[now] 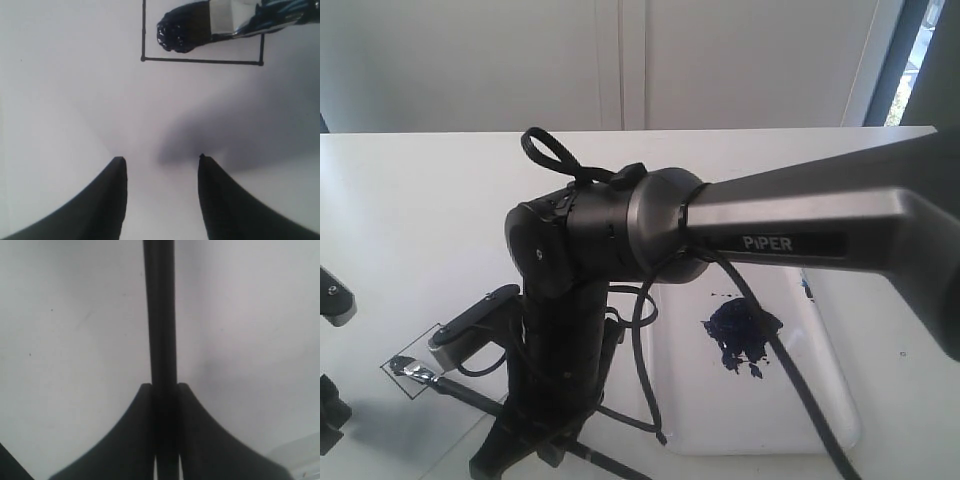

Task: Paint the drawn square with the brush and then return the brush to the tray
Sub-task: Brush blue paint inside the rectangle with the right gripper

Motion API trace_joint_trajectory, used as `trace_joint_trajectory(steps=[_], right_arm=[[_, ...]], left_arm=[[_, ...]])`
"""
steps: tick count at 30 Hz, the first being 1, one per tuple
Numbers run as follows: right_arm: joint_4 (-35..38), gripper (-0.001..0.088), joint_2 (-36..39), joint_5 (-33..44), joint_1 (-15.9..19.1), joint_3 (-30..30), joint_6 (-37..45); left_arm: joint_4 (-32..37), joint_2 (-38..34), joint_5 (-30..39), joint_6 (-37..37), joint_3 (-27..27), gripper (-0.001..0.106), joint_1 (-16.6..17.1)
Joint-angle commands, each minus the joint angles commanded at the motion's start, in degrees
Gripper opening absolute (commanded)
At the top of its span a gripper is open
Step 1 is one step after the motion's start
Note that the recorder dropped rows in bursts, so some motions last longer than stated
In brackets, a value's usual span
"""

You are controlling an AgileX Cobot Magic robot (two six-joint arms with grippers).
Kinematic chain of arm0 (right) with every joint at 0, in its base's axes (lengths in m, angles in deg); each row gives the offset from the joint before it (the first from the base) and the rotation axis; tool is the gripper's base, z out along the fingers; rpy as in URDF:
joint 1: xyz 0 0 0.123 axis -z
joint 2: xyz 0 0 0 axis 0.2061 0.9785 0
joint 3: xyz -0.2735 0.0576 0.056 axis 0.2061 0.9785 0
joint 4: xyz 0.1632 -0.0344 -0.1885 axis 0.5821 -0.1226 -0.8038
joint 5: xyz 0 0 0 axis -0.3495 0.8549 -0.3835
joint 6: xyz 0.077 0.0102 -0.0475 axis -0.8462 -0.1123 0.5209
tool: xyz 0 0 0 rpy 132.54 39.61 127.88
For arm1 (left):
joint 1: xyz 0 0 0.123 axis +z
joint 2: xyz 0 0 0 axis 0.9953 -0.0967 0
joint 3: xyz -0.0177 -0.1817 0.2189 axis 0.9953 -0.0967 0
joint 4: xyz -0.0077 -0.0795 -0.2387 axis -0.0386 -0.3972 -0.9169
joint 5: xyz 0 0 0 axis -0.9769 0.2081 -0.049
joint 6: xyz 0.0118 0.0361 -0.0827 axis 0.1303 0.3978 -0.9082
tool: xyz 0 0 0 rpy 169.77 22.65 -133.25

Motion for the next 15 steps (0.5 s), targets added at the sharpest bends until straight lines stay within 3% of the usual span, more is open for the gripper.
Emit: trace_joint_trajectory(steps=[15], right_arm=[[-0.02,0.0000,2.41,3.33,0.00,-2.02,-0.78]], left_arm=[[-0.37,0.00,-0.22,0.00,0.00,0.050,0.00]])
